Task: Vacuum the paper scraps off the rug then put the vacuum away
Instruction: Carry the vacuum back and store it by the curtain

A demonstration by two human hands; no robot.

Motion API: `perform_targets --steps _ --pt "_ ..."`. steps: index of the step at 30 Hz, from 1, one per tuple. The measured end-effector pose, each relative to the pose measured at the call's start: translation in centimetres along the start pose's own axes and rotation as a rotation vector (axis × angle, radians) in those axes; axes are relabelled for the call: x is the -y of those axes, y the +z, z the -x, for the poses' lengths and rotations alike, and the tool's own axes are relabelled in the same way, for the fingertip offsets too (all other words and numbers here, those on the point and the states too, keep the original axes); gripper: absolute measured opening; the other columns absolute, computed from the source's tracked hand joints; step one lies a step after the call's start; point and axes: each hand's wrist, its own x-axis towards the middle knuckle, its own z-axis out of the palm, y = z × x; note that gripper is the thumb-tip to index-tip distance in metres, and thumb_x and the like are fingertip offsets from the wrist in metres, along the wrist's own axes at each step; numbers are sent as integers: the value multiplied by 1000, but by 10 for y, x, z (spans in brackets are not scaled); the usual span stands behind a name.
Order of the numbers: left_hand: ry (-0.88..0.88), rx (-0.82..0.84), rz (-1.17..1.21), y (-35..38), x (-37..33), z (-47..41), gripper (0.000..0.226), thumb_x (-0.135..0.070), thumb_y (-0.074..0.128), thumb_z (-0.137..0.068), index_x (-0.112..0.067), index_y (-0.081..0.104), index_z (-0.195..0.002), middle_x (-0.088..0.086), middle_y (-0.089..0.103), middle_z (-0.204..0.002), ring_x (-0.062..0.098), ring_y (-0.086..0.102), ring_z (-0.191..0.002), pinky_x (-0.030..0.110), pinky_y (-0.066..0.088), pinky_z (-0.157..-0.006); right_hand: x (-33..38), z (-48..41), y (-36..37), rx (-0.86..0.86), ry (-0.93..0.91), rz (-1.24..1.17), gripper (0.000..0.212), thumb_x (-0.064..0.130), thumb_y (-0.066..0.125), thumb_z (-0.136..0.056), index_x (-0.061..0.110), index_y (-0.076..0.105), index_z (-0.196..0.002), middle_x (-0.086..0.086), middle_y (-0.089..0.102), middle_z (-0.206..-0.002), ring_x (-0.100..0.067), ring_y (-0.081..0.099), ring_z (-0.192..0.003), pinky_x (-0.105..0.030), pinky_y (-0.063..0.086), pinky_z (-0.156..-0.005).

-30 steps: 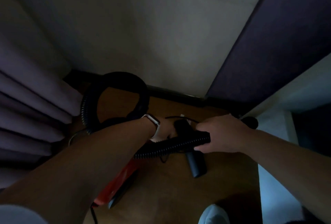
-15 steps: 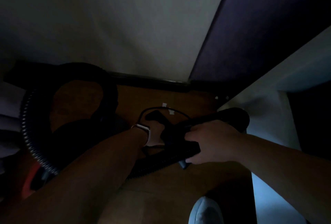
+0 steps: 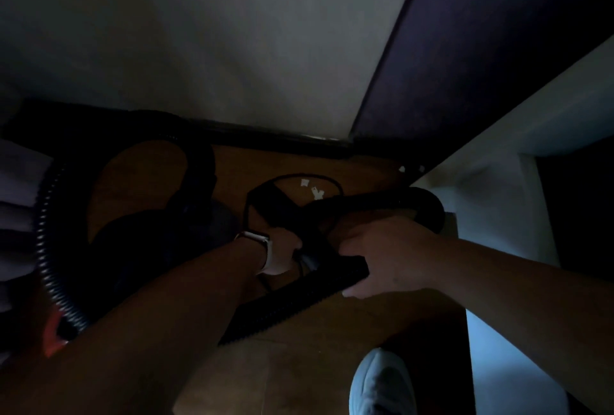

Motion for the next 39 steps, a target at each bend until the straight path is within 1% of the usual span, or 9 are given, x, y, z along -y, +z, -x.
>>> perform_targets --steps 5,9,12,14,21,24,29,34,39 --pt "-54 -320 333 -67 -9 43 17 -28 57 -99 -16 65 -108 3 65 -101 27 63 -97 30 49 -73 13 3 -21 -11 15 -62 35 74 61 -73 44 42 -69 19 50 -77 8 46 -70 -17 28 -57" --pt "-61 -664 419 -125 -4 111 13 -17 62 -94 -6 69 -97 11 69 -96 27 64 -96 30 46 -74 21 6 -36 -98 27 -85 38 74 63 -72 38 52 -75 16 54 -81 3 51 -74 -16 31 -56" --pt "-63 -859 448 -154 7 168 12 -14 64 -94 -12 74 -99 -6 67 -95 11 59 -94 19 37 -73 30 9 -41 -158 7 -90 36 77 59 -71 42 51 -76 17 53 -80 7 53 -80 -12 32 -55" --pt "-75 -924 527 -167 13 206 14 -18 64 -94 -27 73 -89 -20 63 -83 -2 57 -83 13 37 -66 40 10 -43 -189 -5 -79 36 79 56 -69 44 51 -76 19 54 -79 10 52 -84 -12 35 -57" --pt "-62 -1298 925 -201 6 316 25 -21 63 -92 -34 72 -74 -17 62 -57 0 57 -51 12 43 -49 80 6 -53 -174 -23 -25 43 77 57 -73 37 59 -88 17 57 -85 0 55 -77 -28 50 -68" --pt "-50 -1378 874 -204 -4 365 24 -20 63 -92 -32 69 -73 -20 53 -45 -6 46 -39 10 33 -40 91 4 -60 -198 -5 -34 35 74 61 -75 41 59 -88 18 59 -83 1 57 -74 -25 48 -62" --pt "-181 -1415 632 -169 7 423 13 -16 61 -94 -18 70 -85 -20 60 -62 -11 50 -56 12 39 -58 98 1 -67 -260 13 -96 38 74 62 -75 39 60 -89 17 61 -84 1 59 -74 -25 51 -65" --pt "-352 -1471 717 -96 33 451 39 0 55 -95 -37 65 -87 -36 60 -62 -18 53 -60 1 36 -59 108 -4 -67 -277 32 -103 30 62 65 -80 39 59 -98 16 62 -89 0 60 -77 -27 53 -69" --pt "-519 -1435 851 -17 60 441 33 -1 54 -95 -30 66 -84 -7 65 -64 3 55 -56 24 47 -58 165 -29 -68 -265 -160 91 60 49 59 -88 43 28 -139 16 48 -119 -5 56 -93 -27 54 -74"
